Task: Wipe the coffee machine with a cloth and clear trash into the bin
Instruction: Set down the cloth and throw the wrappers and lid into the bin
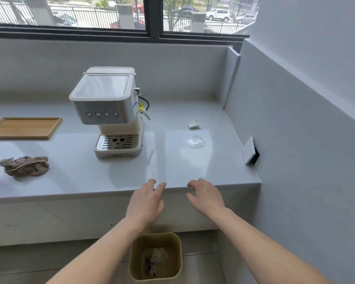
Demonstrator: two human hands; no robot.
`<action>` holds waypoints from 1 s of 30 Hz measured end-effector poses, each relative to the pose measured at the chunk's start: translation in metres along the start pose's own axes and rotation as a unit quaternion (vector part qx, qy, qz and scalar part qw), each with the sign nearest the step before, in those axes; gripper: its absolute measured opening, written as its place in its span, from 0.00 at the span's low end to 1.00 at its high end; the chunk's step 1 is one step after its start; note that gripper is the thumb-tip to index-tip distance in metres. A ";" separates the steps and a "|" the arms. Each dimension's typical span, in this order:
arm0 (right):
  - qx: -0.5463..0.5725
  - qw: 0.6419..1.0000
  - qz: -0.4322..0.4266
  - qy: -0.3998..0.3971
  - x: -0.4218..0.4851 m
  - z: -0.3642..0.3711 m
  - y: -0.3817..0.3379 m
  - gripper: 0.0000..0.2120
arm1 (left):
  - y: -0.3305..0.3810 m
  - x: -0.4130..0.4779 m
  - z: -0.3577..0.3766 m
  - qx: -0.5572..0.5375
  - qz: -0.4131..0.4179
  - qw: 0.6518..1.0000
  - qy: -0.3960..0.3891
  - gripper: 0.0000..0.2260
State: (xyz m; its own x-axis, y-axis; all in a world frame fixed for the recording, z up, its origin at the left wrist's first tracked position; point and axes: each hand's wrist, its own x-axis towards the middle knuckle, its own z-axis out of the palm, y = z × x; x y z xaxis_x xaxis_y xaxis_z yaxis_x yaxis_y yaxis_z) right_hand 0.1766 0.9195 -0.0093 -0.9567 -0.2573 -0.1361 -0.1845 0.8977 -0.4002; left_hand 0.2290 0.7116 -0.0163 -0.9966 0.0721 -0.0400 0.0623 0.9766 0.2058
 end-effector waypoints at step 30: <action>-0.049 0.998 0.046 0.012 0.241 -0.046 0.070 0.29 | 0.015 0.283 -0.011 -0.052 0.005 0.998 -0.019 0.21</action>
State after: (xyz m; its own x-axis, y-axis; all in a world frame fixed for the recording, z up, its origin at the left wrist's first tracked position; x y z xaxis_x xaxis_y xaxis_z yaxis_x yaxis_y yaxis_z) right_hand -0.0771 0.9367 -0.0284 -0.9755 -0.1652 -0.1454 -0.1163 0.9479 -0.2966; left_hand -0.0528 0.7449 -0.0140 -0.9930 0.0919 -0.0742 0.0649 0.9494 0.3073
